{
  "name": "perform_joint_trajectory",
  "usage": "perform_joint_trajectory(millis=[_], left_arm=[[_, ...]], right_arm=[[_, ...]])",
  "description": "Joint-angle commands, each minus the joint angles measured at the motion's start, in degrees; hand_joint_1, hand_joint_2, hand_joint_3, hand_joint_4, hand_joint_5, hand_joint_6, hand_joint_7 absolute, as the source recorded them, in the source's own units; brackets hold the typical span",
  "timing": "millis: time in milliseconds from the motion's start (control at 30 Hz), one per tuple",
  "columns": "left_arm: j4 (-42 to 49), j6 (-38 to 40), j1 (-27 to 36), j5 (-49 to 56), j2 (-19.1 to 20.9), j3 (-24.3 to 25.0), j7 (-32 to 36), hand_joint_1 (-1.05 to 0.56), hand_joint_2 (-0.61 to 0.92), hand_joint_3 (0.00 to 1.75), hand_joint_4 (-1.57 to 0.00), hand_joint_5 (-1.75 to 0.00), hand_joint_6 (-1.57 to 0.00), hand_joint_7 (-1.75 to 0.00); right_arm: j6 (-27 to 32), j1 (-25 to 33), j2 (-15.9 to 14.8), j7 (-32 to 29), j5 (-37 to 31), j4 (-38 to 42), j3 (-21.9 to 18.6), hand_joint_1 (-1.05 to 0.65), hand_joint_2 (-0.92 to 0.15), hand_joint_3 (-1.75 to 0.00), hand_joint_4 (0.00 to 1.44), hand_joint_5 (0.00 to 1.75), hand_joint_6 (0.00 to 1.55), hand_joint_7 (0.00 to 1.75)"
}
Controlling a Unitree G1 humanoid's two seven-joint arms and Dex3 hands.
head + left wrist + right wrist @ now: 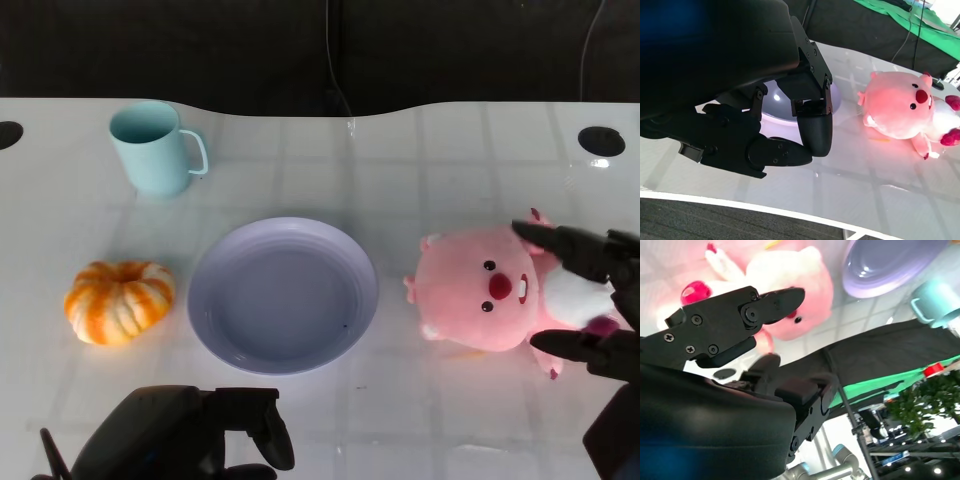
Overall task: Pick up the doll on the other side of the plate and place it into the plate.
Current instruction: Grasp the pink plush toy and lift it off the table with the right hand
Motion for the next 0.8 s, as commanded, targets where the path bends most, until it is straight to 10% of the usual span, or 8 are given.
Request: perform_joint_trajectory(millis=[33,333,800], left_arm=[[-1.0,0.6,0.2,0.2,0.4,-0.2,-0.6,-0.27,0.92,0.30,-0.69,-1.56,-0.71,-1.11],[-0.8,1.0,-0.4,0.5,0.2,-0.6,-0.3,-0.28,0.92,0.30,-0.68,-1.58,-0.70,-1.12],[-2.2,1.6,0.8,0.9,0.1,-0.6,-0.4,-0.27,0.92,0.32,-0.66,-1.60,-0.68,-1.13]], right_arm=[[4.7,-0.9,-2.1,2.1,-3.6,-2.7,-0.9,-0.60,-0.84,-0.01,0.06,0.56,0.18,0.00],[14.9,-5.5,-5.0,11.5,-11.7,-3.0,2.7,-0.69,-0.84,-0.01,0.00,0.47,0.11,0.00],[13.7,-18.5,-6.0,11.7,-13.4,20.0,11.7,-0.70,-0.85,0.00,0.08,0.42,0.15,0.02]])
